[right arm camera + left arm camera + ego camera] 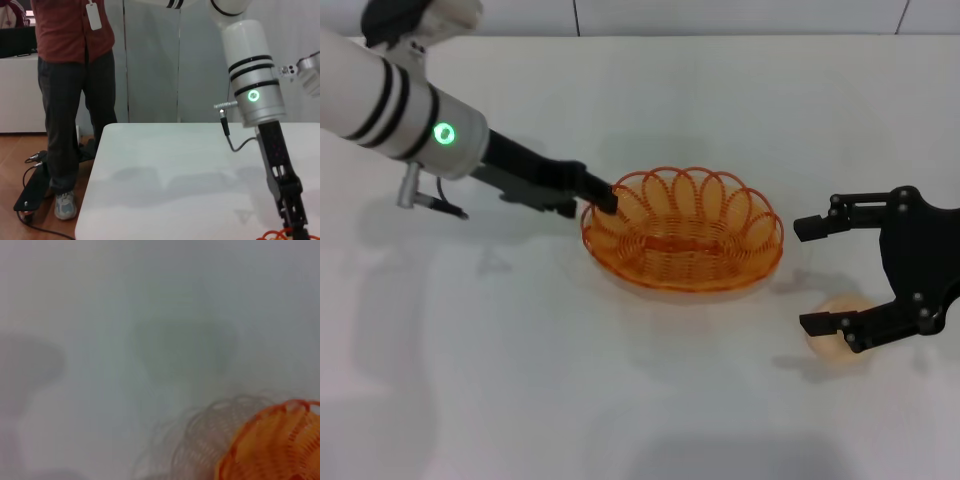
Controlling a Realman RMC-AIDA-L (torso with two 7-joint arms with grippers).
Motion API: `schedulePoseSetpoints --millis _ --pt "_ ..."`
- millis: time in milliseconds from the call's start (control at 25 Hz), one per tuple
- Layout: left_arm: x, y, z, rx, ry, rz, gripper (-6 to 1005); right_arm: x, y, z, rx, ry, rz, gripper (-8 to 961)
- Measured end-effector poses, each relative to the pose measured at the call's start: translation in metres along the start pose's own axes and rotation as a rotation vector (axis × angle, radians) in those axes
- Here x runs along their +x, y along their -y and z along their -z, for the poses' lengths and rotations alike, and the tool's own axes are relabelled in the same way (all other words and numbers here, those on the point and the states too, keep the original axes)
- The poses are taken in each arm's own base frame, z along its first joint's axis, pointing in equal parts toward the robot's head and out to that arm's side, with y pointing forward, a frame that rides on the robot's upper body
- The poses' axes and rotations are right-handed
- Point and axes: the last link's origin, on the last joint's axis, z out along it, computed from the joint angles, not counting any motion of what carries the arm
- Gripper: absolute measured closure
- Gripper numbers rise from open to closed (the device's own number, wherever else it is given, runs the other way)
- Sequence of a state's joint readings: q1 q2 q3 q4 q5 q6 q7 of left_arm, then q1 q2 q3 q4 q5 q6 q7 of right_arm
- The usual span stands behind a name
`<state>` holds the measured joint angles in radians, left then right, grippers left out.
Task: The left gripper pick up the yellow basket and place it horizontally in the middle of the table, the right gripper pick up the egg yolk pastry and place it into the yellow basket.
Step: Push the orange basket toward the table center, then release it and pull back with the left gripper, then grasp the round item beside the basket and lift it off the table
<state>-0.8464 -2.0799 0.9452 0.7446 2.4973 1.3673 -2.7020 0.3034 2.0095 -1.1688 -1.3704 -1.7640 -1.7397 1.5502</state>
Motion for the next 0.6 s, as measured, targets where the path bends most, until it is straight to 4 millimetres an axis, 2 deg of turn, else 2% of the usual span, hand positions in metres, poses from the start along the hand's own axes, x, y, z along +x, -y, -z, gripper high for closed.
schedulePoseSetpoints --millis 200,360,600 --pt "0.011 0.001 0.020 0.005 -0.101 -0.067 326 -0.001 0.000 0.000 0.001 0.000 0.000 119" --pt "0.019 0.001 0.040 -0.003 -0.215 -0.151 247 0.001 0.001 0.000 0.007 0.000 -0.008 120" --pt "0.015 0.003 0.055 -0.038 -0.309 -0.268 129 0.006 0.005 -0.001 0.028 -0.014 -0.042 123"
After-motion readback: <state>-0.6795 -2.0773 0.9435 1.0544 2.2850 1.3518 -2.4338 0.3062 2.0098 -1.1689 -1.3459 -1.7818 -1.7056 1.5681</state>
